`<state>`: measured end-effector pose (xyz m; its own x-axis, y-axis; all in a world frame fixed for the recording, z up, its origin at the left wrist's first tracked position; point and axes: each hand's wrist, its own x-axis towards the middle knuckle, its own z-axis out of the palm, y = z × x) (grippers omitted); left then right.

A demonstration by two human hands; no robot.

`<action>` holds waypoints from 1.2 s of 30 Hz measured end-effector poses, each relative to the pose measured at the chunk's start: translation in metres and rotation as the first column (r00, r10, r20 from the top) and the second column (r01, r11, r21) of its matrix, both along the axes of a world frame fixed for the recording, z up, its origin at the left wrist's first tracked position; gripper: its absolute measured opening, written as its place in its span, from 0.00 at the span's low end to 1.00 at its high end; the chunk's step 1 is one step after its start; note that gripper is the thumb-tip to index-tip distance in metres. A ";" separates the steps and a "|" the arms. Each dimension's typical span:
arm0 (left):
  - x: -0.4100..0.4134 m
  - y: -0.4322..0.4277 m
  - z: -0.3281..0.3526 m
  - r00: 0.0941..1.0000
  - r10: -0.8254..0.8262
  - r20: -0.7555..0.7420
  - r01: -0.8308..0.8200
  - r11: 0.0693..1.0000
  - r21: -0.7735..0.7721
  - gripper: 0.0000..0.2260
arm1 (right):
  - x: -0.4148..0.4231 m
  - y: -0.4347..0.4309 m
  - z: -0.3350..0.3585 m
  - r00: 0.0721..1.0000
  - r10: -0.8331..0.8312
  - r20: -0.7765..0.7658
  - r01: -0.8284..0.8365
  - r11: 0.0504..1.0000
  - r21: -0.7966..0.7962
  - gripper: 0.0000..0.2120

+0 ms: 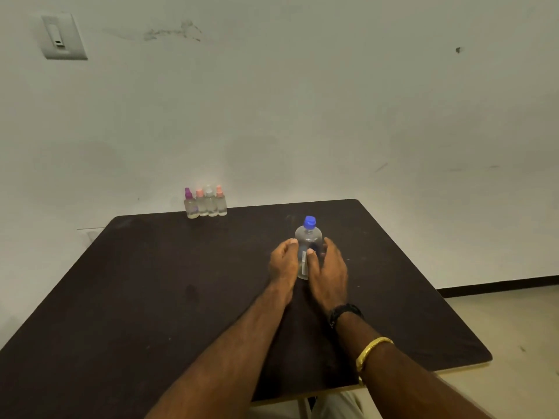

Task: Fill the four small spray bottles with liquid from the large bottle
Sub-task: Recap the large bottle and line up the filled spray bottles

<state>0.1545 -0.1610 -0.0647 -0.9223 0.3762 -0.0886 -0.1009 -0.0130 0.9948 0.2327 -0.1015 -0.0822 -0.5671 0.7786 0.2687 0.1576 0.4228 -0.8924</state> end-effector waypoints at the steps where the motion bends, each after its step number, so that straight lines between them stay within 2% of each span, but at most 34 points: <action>1: 0.001 0.000 -0.002 1.000 -0.001 -0.008 0.000 0.999 -0.032 0.13 | 0.000 0.001 -0.004 1.000 0.005 -0.015 -0.005 1.000 0.005 0.16; 12: -0.009 0.015 -0.011 0.997 -0.013 -0.080 0.006 0.996 -0.092 0.16 | -0.013 0.011 -0.002 0.996 -0.025 -0.083 0.024 1.000 -0.007 0.10; 23: -0.059 0.069 0.005 0.985 0.004 -0.173 -0.023 0.994 -0.109 0.13 | -0.060 0.063 0.016 0.987 -0.051 -0.152 0.048 0.999 -0.024 0.15; 36: -0.151 0.150 0.004 0.956 -0.186 -0.226 0.175 0.982 -0.068 0.17 | -0.149 0.151 0.019 0.984 -0.038 -0.172 0.044 0.999 0.029 0.20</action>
<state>0.0036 -0.0111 -0.0608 -0.8367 0.5390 0.0968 0.1348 0.0314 0.9904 0.0835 0.0493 -0.0627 -0.4782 0.7897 0.3843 0.0216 0.4480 -0.8938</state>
